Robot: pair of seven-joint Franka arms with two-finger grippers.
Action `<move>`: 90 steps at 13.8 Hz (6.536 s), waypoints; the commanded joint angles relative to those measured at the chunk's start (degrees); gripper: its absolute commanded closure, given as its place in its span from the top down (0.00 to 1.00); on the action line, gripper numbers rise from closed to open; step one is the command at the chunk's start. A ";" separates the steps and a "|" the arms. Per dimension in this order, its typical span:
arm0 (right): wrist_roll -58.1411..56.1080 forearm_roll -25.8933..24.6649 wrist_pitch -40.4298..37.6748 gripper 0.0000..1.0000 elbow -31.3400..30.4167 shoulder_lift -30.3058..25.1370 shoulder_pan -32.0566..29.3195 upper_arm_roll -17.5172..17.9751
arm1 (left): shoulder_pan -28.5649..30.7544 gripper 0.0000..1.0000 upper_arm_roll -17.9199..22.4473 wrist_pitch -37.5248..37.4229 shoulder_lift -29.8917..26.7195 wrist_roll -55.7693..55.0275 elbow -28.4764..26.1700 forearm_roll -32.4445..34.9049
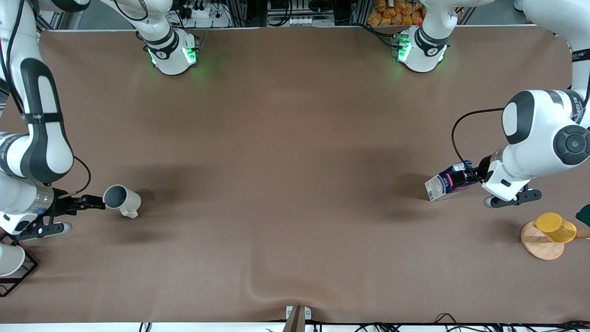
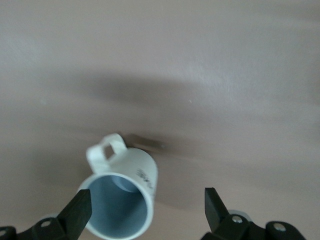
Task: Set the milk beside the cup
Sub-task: 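Grasp the white mug with the right gripper while the left gripper grasps the carton, then slide the white mug toward the table center with the right gripper, then release the mug with the right gripper while the left gripper lifts the carton, then lower the milk carton beside the mug while the right gripper withdraws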
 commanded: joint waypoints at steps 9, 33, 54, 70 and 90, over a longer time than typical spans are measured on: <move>-4.22 1.04 10.22 0.74 -10.29 0.08 -1.82 1.19 | 0.03 1.00 -0.13 1.33 1.15 0.76 -1.00 0.67; 76.33 0.69 -2.79 0.00 8.69 -1.42 36.04 8.05 | -0.15 0.54 -0.22 0.63 1.06 0.93 1.02 0.93; 99.41 -8.81 12.95 1.00 8.86 10.89 55.66 2.69 | -0.41 0.54 -13.56 -19.41 -4.13 -4.84 10.61 0.14; 64.28 2.36 -22.36 1.00 15.98 -7.03 35.20 3.65 | -13.40 0.55 -27.81 -15.82 2.46 -37.20 9.46 0.32; 21.19 5.34 -34.78 1.00 15.72 -24.10 12.88 3.82 | -21.15 0.55 -27.11 -5.08 14.42 -43.45 15.35 2.34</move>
